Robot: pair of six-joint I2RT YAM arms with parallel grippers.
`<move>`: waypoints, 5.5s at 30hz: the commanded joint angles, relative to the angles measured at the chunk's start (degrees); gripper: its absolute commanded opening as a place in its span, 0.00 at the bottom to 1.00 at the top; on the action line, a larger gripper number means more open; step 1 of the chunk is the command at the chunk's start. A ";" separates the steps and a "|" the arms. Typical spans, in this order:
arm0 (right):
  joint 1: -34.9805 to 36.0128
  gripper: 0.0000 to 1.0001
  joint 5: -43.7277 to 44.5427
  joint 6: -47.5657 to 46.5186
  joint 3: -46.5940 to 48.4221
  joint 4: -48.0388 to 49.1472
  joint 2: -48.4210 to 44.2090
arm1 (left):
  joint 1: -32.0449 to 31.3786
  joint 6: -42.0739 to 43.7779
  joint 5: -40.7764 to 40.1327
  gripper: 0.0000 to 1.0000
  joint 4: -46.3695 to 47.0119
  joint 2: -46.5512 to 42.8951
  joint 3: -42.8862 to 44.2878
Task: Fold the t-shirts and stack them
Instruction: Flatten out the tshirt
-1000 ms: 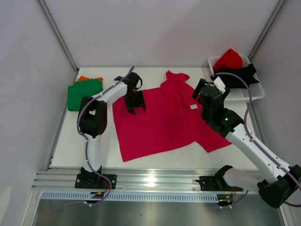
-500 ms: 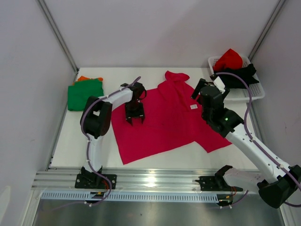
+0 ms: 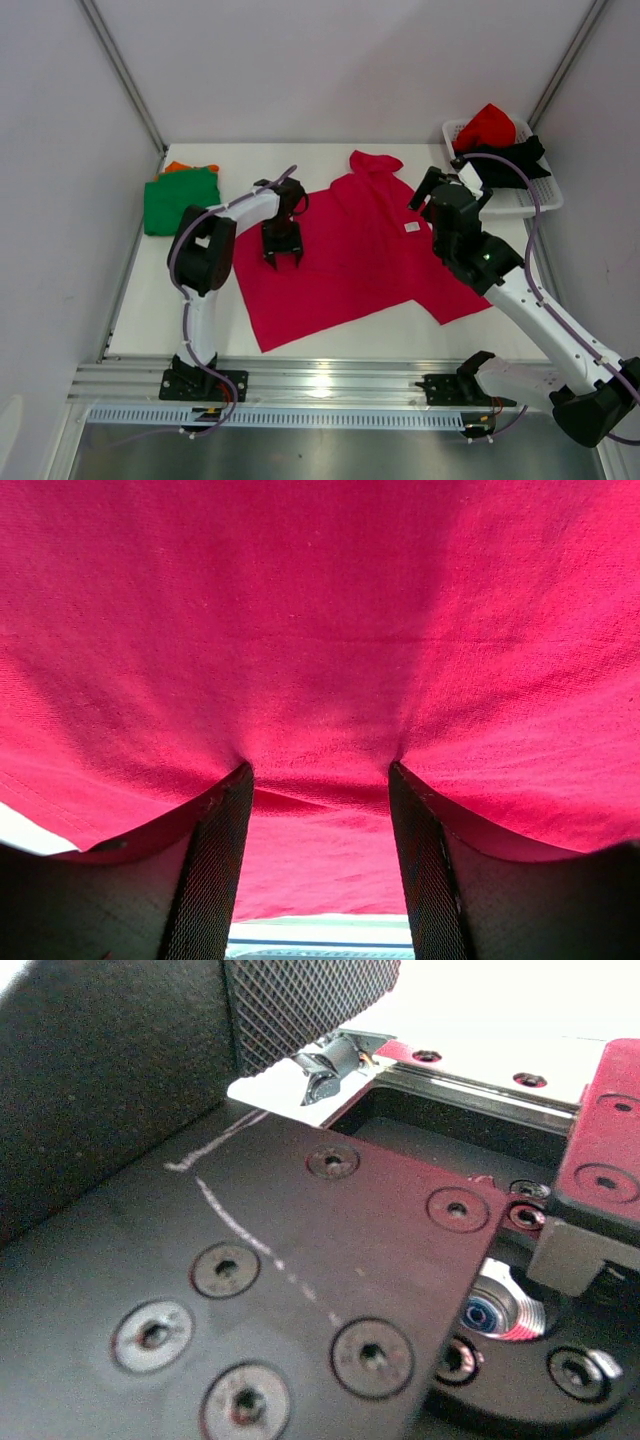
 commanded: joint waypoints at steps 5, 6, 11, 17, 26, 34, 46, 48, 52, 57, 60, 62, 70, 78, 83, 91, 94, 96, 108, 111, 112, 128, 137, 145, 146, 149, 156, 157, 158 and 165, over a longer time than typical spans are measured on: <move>-0.26 0.80 -0.17 0.17 1.23 0.93 -0.98 | 1.90 0.13 -1.22 0.60 1.57 -5.09 -6.72; -0.26 0.80 -0.17 0.08 1.23 0.84 -1.07 | 1.90 0.13 -1.13 0.60 1.74 -5.80 -7.60; -0.44 0.81 -0.09 -0.09 1.32 0.67 -1.33 | 2.69 -1.01 -6.74 0.60 0.34 -10.46 -10.50; -0.44 0.81 -1.05 0.17 1.84 0.76 -0.89 | 4.62 -3.03 -9.56 0.60 -0.28 -12.05 -13.40; -0.44 0.81 -2.36 -0.53 2.46 1.10 -0.89 | 6.91 -4.61 -11.24 0.59 0.08 -16.27 -16.83; 0.44 0.81 -7.11 -1.15 -1.92 4.88 -0.89 | 6.21 -4.88 -7.02 0.59 0.78 -22.50 -15.69; 7.73 0.80 -29.42 8.95 -12.29 15.07 11.75 | -1.00 -13.13 -9.45 0.60 0.96 -35.22 -19.56; 10.44 0.80 -35.64 10.62 -15.10 20.34 15.00 | -0.65 -14.80 -12.19 0.61 -0.09 -38.49 -17.64; 15.46 0.79 -38.23 12.21 -14.77 23.70 19.49 | -0.12 -19.11 -22.81 0.62 -3.96 -46.49 -14.20; 18.28 0.80 -43.84 13.96 -15.29 24.74 20.63 | 2.07 -22.71 -33.29 0.64 -5.20 -56.24 -13.05; 21.35 0.80 -48.86 15.37 -14.59 27.56 23.87 | 3.13 -22.19 -34.00 0.64 -4.06 -57.93 -13.41; 23.63 0.80 -50.09 15.55 -12.50 28.52 26.25 | 3.57 -21.93 -33.30 0.65 -4.49 -57.49 -12.97; 25.40 0.79 -53.43 15.11 -7.74 30.99 39.17 | 3.66 -21.93 -32.77 0.64 -7.31 -57.48 -12.35; 25.31 0.79 -53.52 14.85 -5.45 27.57 42.61 | 4.62 -20.61 -33.48 0.65 -7.04 -61.62 -11.82; 25.40 0.79 -55.72 14.59 -3.08 24.93 43.14 | 5.33 -20.17 -33.21 0.66 -6.87 -63.37 -11.21; 25.49 0.78 -55.54 12.57 1.75 18.00 45.07 | 6.56 -18.94 -33.12 0.66 -7.13 -65.48 -10.42; 25.49 0.78 -56.16 11.25 2.46 15.88 44.99 | 6.82 -18.32 -32.95 0.66 -7.39 -66.10 -10.24; 25.49 0.79 -55.98 10.37 2.29 14.82 44.90 | 6.82 -18.24 -32.77 0.66 -7.31 -66.36 -10.07; 26.10 0.79 -61.87 11.25 4.13 15.17 52.36 | 6.82 -17.71 -32.07 0.67 -7.83 -68.38 -8.31; 26.19 0.78 -63.01 11.33 5.53 15.61 53.77 | 6.82 -17.62 -32.24 0.68 -8.10 -69.17 -8.13; 26.19 0.79 -63.28 11.33 6.06 15.61 54.21 | 6.82 -17.62 -32.16 0.68 -7.92 -69.35 -8.04; 25.14 0.78 -67.32 7.03 29.95 7.35 66.94 | 6.82 -17.27 -32.24 0.70 -8.71 -69.71 -7.52; 22.42 0.78 -67.42 6.42 44.30 2.43 72.50 | 7.00 -16.57 -33.12 0.71 -8.89 -69.62 -7.60; 19.87 0.79 -64.16 4.39 31.22 4.01 61.88 | 7.09 -16.30 -31.28 0.71 -7.13 -68.22 -9.18; 19.26 0.79 -62.07 4.04 29.72 3.92 60.47 | 7.17 -16.21 -31.02 0.71 -6.61 -67.95 -9.36; 18.46 0.79 -56.62 3.42 23.13 4.27 53.44 | 7.17 -15.86 -30.57 0.71 -6.43 -66.90 -9.63; 15.56 0.80 -34.90 13.26 3.97 8.75 36.21 | 7.26 -15.16 -30.57 0.71 -4.68 -66.37 -10.50; 15.30 0.80 -32.54 13.79 2.04 8.75 35.33 | 7.35 -14.99 -29.96 0.71 -4.41 -66.11 -10.68; 15.03 0.80 -31.39 14.32 1.24 8.23 34.36 | 7.44 -14.90 -29.70 0.71 -4.41 -65.93 -10.51; 13.36 0.80 -27.24 21.43 -6.41 0.33 28.38 | 7.53 -14.37 -29.43 0.71 -4.15 -64.70 -10.59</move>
